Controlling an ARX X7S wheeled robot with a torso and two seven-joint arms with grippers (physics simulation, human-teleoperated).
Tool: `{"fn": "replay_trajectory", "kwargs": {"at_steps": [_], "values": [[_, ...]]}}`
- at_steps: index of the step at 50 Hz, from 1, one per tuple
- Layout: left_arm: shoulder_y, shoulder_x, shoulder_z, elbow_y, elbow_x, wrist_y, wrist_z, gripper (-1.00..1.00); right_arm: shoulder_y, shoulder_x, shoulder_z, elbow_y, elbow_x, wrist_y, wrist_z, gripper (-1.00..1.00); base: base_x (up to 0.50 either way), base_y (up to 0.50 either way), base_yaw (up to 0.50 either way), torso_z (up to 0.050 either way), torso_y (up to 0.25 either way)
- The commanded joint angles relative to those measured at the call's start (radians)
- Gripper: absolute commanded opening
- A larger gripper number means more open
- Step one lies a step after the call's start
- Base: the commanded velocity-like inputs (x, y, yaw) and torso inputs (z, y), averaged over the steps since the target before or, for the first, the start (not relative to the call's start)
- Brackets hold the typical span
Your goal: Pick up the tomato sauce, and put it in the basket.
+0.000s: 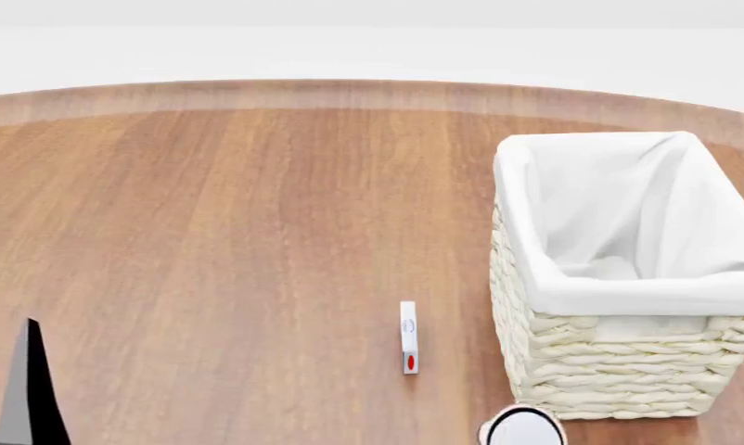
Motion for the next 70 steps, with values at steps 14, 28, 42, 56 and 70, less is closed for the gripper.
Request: {"fn": "replay_trajectory", "kwargs": {"at_steps": [14, 28, 42, 56, 70], "values": [[0.010, -0.004, 0.034, 0.009, 0.006, 0.011, 0.002, 1.00, 0.305, -0.031, 0.002, 0.197, -0.076, -0.011, -0.005, -1.00, 0.00, 0.00, 0.00, 0.000, 0.000], [0.020, -0.015, 0.037, 0.016, 0.012, 0.020, -0.001, 1.00, 0.458, -0.056, -0.009, 0.352, -0.086, -0.033, -0.012, -1.00, 0.00, 0.00, 0.00, 0.000, 0.000], [0.030, -0.021, 0.038, 0.013, 0.016, 0.027, -0.008, 1.00, 0.592, -0.041, -0.017, 0.307, -0.115, 0.040, -0.044, -1.00, 0.00, 0.00, 0.00, 0.000, 0.001], [0.041, -0.029, 0.032, 0.012, 0.013, 0.036, -0.014, 1.00, 0.719, -0.051, -0.026, 0.421, -0.100, 0.025, -0.076, -1.00, 0.00, 0.00, 0.00, 0.000, 0.000], [0.064, -0.044, 0.023, 0.051, 0.021, 0.031, -0.027, 1.00, 0.950, -0.107, -0.054, 0.945, -0.110, -0.186, -0.067, -1.00, 0.00, 0.00, 0.00, 0.000, 0.000]]}}
